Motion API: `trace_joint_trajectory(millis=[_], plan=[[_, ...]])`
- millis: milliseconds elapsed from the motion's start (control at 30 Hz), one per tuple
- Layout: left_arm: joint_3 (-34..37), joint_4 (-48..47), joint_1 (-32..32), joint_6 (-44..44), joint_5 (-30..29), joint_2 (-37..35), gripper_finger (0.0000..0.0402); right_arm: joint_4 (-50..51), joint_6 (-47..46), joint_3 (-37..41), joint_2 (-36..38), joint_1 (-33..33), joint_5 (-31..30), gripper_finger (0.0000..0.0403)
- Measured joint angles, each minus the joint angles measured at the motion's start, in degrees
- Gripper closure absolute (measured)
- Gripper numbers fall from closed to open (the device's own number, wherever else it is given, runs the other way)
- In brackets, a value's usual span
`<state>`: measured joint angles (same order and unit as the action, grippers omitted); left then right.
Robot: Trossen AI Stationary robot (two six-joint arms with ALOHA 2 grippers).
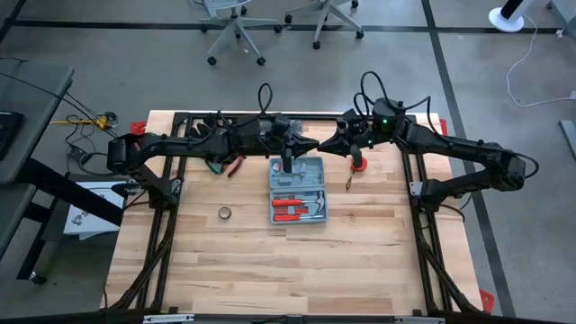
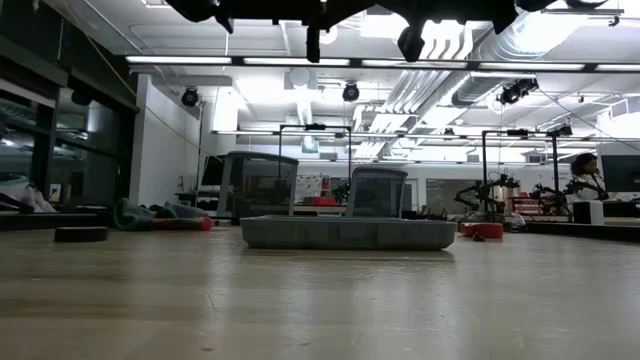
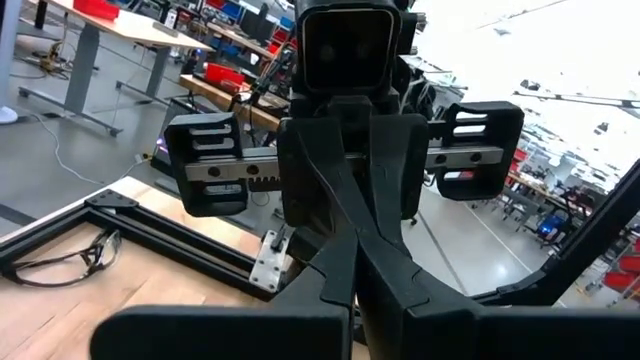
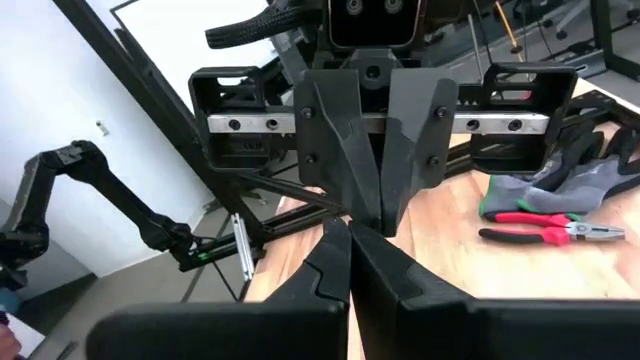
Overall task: Prefit tool cases
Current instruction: Put the hex key set into the gray prefit tool case
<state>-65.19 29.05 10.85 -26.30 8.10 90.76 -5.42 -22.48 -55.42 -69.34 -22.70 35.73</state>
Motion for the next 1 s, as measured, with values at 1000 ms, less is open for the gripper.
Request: trace_joint_trajectory(millis=[1000], plan=[[-0.04,-44.84,11.32,19.3,-6.8,-0.19,0.0401,39.99,10.47,0.0,1.88,-5.06,-26.87,0.0403]])
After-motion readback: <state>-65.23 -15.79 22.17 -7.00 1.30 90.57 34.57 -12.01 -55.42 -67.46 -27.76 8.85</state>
